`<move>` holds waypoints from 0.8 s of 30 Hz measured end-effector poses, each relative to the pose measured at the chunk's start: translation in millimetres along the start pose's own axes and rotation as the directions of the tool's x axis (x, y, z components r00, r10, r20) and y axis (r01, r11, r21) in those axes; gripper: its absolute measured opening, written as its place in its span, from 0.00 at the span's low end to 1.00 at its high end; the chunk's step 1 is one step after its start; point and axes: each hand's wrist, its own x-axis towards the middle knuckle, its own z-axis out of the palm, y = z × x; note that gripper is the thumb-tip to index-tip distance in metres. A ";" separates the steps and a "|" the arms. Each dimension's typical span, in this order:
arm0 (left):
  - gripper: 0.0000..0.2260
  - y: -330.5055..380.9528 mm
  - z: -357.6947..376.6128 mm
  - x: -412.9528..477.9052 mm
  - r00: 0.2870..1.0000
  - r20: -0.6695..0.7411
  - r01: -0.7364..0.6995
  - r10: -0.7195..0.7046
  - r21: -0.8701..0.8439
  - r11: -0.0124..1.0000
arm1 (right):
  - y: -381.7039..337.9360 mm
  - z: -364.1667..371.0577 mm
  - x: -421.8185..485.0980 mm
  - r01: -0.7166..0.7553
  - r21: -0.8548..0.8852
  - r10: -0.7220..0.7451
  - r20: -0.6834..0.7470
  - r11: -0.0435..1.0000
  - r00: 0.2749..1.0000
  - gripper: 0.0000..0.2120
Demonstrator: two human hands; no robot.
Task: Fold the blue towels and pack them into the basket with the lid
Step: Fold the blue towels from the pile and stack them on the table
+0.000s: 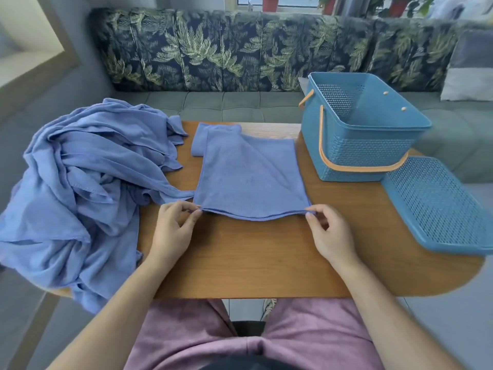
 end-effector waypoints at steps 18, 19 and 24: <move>0.05 45.5 -29.3 -23.6 0.986 0.103 0.158 -0.133 -0.301 0.940 | -29.4 -61.3 -19.4 -0.133 0.264 0.092 0.161 0.955 0.983 0.05; 0.05 45.7 -26.8 -15.4 0.985 0.086 0.167 -0.149 -0.278 0.946 | -30.5 -57.1 -11.4 -0.142 0.248 0.106 0.153 0.958 0.983 0.05; 0.05 45.5 -10.0 37.3 0.978 0.024 0.207 -0.206 -0.141 0.968 | -25.1 -26.2 45.5 -0.146 0.122 0.133 0.106 0.982 0.985 0.04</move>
